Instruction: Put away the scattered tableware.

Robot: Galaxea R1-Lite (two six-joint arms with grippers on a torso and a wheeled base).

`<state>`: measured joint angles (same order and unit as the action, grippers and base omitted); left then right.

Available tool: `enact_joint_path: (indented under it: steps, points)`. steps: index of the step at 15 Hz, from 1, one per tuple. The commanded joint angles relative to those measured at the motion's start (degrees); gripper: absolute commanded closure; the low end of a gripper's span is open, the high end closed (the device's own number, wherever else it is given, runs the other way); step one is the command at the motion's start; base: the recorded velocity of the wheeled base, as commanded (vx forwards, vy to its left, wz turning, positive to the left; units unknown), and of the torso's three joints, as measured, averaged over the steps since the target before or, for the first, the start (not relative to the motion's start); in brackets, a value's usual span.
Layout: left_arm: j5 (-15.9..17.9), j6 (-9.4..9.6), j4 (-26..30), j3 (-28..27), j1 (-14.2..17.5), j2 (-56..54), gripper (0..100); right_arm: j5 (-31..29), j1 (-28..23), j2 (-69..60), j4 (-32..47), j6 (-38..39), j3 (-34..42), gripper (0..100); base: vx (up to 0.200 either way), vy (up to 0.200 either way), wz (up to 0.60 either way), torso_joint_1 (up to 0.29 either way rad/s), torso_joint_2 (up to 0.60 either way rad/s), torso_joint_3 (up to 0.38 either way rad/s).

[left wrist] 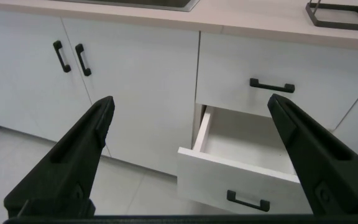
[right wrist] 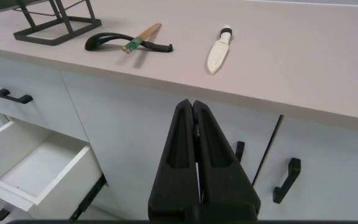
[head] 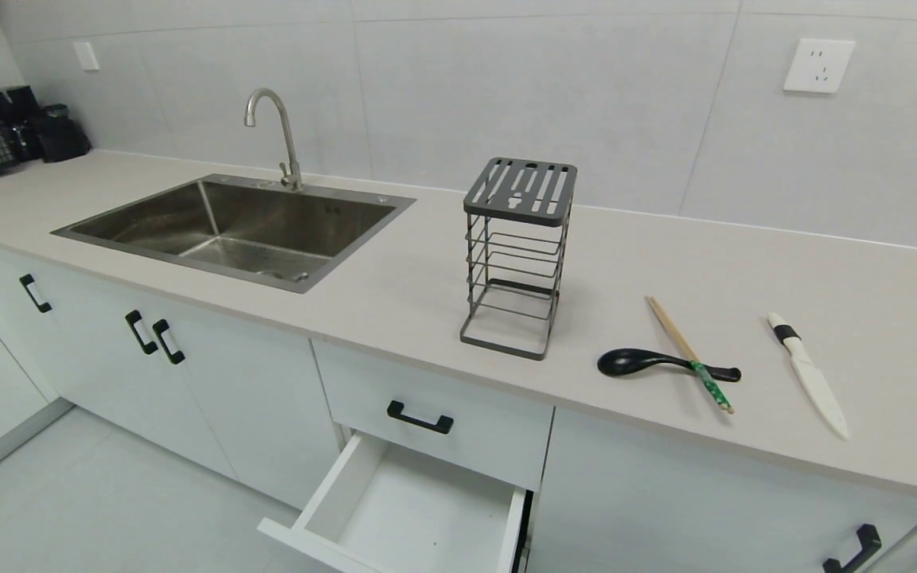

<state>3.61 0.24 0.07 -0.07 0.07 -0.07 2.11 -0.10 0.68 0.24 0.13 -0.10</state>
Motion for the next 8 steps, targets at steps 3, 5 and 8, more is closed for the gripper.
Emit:
enact_joint_path:
  steps: [3, 5, 8]
  points:
    - [0.0, 0.02, -0.1, 0.1, 0.0, 0.1, 0, 0.0, 0.0, 0.0, -0.1, 0.2, 0.0, 100, 0.0, 0.0, 0.0, 0.176, -0.34, -0.162]
    - [0.0, 0.02, -0.1, 0.1, 0.0, 0.1, 0, 0.0, 0.0, 0.0, 0.0, 0.2, 0.0, 100, 0.0, 0.0, 0.0, 0.105, -0.2, -0.085]
    - [0.0, 0.02, -0.1, 0.0, 0.0, 0.1, 0, -0.1, 0.0, 0.0, 0.0, 0.0, 0.0, 0, 0.0, 0.0, 0.0, 0.024, -0.04, -0.018]
